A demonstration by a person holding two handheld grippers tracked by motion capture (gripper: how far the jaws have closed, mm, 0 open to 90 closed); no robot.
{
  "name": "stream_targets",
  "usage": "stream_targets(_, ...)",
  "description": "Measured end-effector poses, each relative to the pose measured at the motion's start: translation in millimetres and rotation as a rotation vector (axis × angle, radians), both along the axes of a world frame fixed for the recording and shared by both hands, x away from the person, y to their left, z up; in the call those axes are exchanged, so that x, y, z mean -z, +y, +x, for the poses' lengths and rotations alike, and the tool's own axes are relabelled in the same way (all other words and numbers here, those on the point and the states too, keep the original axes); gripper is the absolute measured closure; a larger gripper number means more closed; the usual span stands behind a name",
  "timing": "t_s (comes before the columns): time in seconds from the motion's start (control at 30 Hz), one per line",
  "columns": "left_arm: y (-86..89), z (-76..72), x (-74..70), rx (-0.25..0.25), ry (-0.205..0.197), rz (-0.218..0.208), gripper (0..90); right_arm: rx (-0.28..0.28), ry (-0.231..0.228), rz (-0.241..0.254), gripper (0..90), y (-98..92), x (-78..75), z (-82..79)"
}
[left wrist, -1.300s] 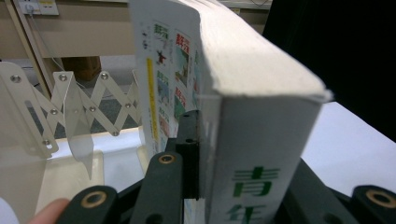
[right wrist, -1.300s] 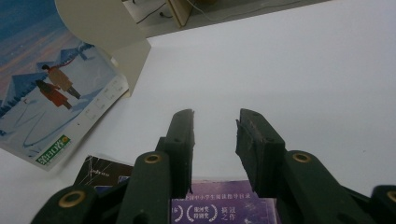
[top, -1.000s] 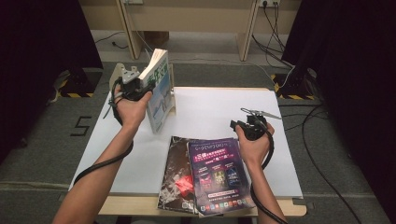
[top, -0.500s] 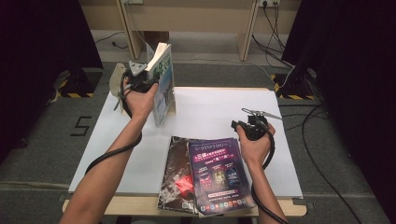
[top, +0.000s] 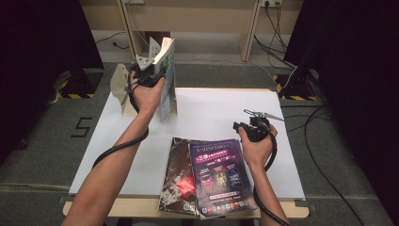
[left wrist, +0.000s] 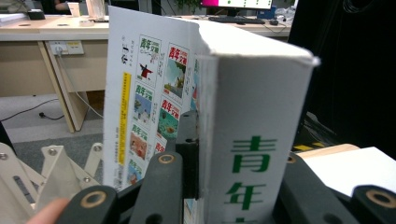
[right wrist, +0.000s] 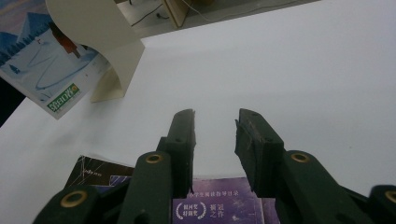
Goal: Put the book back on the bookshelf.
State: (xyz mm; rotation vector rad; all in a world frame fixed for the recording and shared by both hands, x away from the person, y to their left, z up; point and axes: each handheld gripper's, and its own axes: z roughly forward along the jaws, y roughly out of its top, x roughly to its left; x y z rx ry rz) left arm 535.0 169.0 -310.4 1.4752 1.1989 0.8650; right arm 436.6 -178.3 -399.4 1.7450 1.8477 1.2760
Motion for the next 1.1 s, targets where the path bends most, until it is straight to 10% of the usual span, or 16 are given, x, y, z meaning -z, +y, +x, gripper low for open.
stream_targets(0.6, 13.0, -74.8, -48.5, 0.093, 0.017, -0.064, 73.3, -0.003, -0.017, -0.012, 67.2, 2.6, -7.9, -2.4)
stream_targets(1.1, 24.1, -83.3, -47.6, 0.067, 0.004, -0.022, 73.4, -0.005, -0.012, -0.010, 67.3, 3.7, -7.5, -1.8)
